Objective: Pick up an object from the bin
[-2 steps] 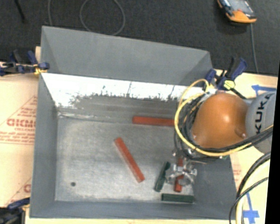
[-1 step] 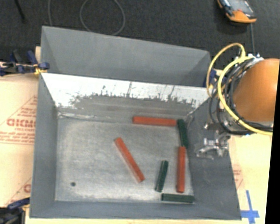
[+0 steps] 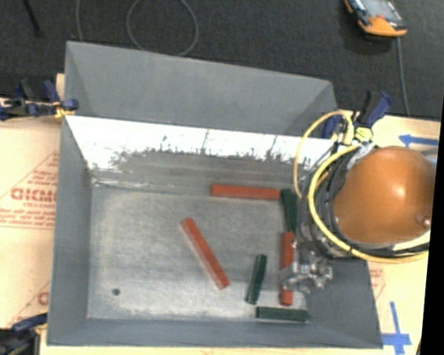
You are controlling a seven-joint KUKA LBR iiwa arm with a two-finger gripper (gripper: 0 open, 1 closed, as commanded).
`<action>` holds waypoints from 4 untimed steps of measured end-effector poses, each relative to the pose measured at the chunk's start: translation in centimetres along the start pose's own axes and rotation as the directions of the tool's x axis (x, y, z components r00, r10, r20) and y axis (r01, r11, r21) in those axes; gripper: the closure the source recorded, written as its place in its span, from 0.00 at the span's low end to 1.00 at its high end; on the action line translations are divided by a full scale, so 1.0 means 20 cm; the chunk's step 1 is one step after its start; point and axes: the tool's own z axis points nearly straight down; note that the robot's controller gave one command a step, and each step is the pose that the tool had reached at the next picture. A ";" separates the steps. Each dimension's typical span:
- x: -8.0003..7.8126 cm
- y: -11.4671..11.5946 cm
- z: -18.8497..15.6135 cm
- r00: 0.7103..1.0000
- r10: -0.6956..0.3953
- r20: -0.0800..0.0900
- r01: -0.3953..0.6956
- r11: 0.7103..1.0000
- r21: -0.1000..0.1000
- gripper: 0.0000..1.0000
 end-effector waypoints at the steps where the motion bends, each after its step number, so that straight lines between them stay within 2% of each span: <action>1: -0.12 0.10 0.05 0.985 -0.171 -0.001 0.171 0.985 0.007 1.00; 2: -0.23 0.09 0.21 0.984 -0.179 -0.001 0.179 0.984 0.005 1.00; 3: -0.23 0.08 0.20 0.984 -0.177 -0.003 0.177 0.984 0.008 0.00; 4: -0.22 -0.03 0.47 0.994 -0.112 -0.004 0.112 0.994 0.004 0.00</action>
Offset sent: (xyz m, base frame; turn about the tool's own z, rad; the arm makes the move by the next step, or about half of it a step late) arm -0.0166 0.0260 -0.0097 -0.1724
